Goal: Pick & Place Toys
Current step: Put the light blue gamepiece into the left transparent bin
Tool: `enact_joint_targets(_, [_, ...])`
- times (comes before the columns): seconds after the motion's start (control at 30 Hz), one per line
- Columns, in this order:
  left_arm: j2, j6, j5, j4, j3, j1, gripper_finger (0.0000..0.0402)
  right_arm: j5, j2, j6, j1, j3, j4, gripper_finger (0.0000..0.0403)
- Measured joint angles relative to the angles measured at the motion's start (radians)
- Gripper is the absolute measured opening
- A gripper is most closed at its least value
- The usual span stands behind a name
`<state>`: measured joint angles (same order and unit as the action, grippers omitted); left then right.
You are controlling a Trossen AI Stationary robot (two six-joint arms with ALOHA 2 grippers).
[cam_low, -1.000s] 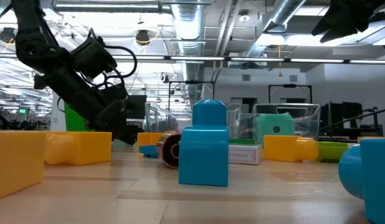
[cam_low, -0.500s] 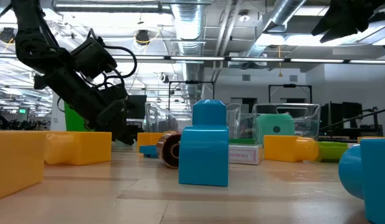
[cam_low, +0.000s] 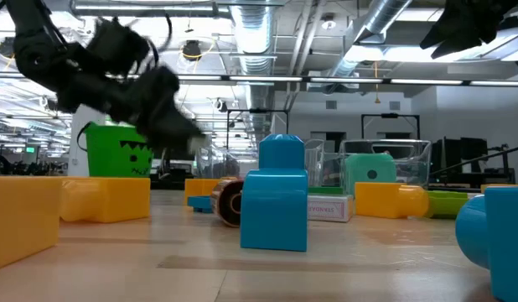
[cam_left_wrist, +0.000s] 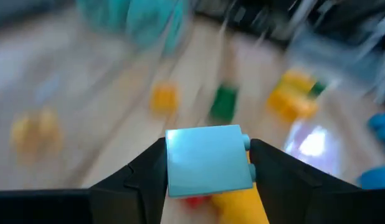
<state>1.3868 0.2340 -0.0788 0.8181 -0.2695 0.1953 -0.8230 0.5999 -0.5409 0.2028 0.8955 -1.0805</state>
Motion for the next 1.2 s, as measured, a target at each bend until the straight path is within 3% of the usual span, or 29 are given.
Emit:
enact_joint_targets(0.2, [-0.046,-0.134,0.003,0.096,-0.086,0.025,0.0200,-0.001,0.000,0.012,0.000,0.000,0.001,0.0331])
enact_joint_targets(0.3, [-0.024,-0.182,0.020,0.026,-0.176,0.048,0.0197,-0.010,0.000,0.017,0.000,0.000,0.004,0.0331])
enact_joint_targets(0.53, [0.075,-0.223,0.186,-0.210,-0.356,0.109,0.0197,-0.011,0.000,-0.002,0.000,0.000,0.002,0.0331])
enact_joint_targets(0.83, [0.174,-0.201,0.282,-0.207,-0.372,0.115,0.0196,-0.016,0.000,-0.084,0.000,-0.056,-0.009,0.0331])
enact_joint_targets(1.2, [0.061,-0.203,0.283,-0.230,-0.372,0.106,0.0196,-0.009,0.001,-0.212,0.007,-0.157,0.023,0.0331])
